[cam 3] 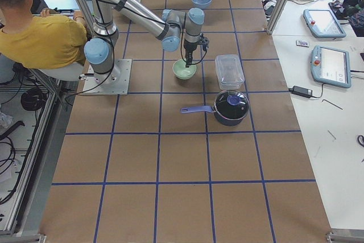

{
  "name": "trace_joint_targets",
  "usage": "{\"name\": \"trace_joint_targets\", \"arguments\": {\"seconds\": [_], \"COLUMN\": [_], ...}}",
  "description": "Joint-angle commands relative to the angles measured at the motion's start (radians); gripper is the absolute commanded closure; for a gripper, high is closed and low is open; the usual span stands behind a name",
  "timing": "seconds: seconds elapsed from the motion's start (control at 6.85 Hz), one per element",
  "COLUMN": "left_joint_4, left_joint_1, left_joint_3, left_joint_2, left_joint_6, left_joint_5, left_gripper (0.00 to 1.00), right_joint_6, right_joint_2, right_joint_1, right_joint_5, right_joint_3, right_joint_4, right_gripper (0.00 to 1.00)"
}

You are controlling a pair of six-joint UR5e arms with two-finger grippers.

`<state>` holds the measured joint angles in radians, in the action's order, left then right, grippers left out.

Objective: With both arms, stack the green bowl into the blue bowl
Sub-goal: 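Carry the blue bowl toward the table center with the left gripper and release it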

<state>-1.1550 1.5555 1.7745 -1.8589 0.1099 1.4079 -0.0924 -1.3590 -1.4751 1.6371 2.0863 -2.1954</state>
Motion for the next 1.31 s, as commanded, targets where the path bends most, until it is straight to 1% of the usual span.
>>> {"name": "trace_joint_targets", "arguments": {"seconds": [0.0,0.15,0.29,0.44,0.58,0.73,0.88,1.02,1.17], "left_joint_4": [0.061,0.063,0.058,0.096,0.139,0.138,0.150,0.168,0.106], "left_joint_1": [0.179,0.226,0.236,0.236,0.236,0.238,0.238,0.233,0.216], "left_joint_3": [-0.009,0.000,0.026,0.055,0.056,0.056,0.051,0.007,-0.056], "left_joint_2": [-0.058,-0.071,-0.075,-0.077,-0.085,-0.089,-0.088,-0.071,-0.047], "left_joint_6": [0.254,0.273,0.277,0.274,0.271,0.270,0.258,0.258,0.254], "left_joint_5": [-0.047,-0.043,-0.046,-0.047,-0.047,-0.047,-0.044,-0.046,-0.035], "left_gripper": [1.00,1.00,1.00,1.00,1.00,0.99,0.12,0.02,0.00], "right_joint_6": [0.000,-0.009,-0.001,0.003,0.005,0.005,0.023,0.098,0.153], "right_joint_2": [0.006,0.006,0.005,-0.005,-0.008,-0.017,-0.017,-0.008,-0.003], "right_joint_1": [0.005,0.004,0.004,0.002,-0.004,-0.008,-0.027,-0.066,-0.106], "right_joint_5": [-0.007,-0.007,-0.003,0.004,0.006,-0.003,-0.003,-0.002,-0.005], "right_joint_3": [-0.003,-0.002,-0.005,-0.017,-0.059,-0.119,-0.196,-0.266,-0.303], "right_joint_4": [-0.001,0.000,0.003,0.006,0.029,0.104,0.202,0.251,0.269], "right_gripper": [0.96,1.00,1.00,1.00,1.00,1.00,1.00,1.00,1.00]}}
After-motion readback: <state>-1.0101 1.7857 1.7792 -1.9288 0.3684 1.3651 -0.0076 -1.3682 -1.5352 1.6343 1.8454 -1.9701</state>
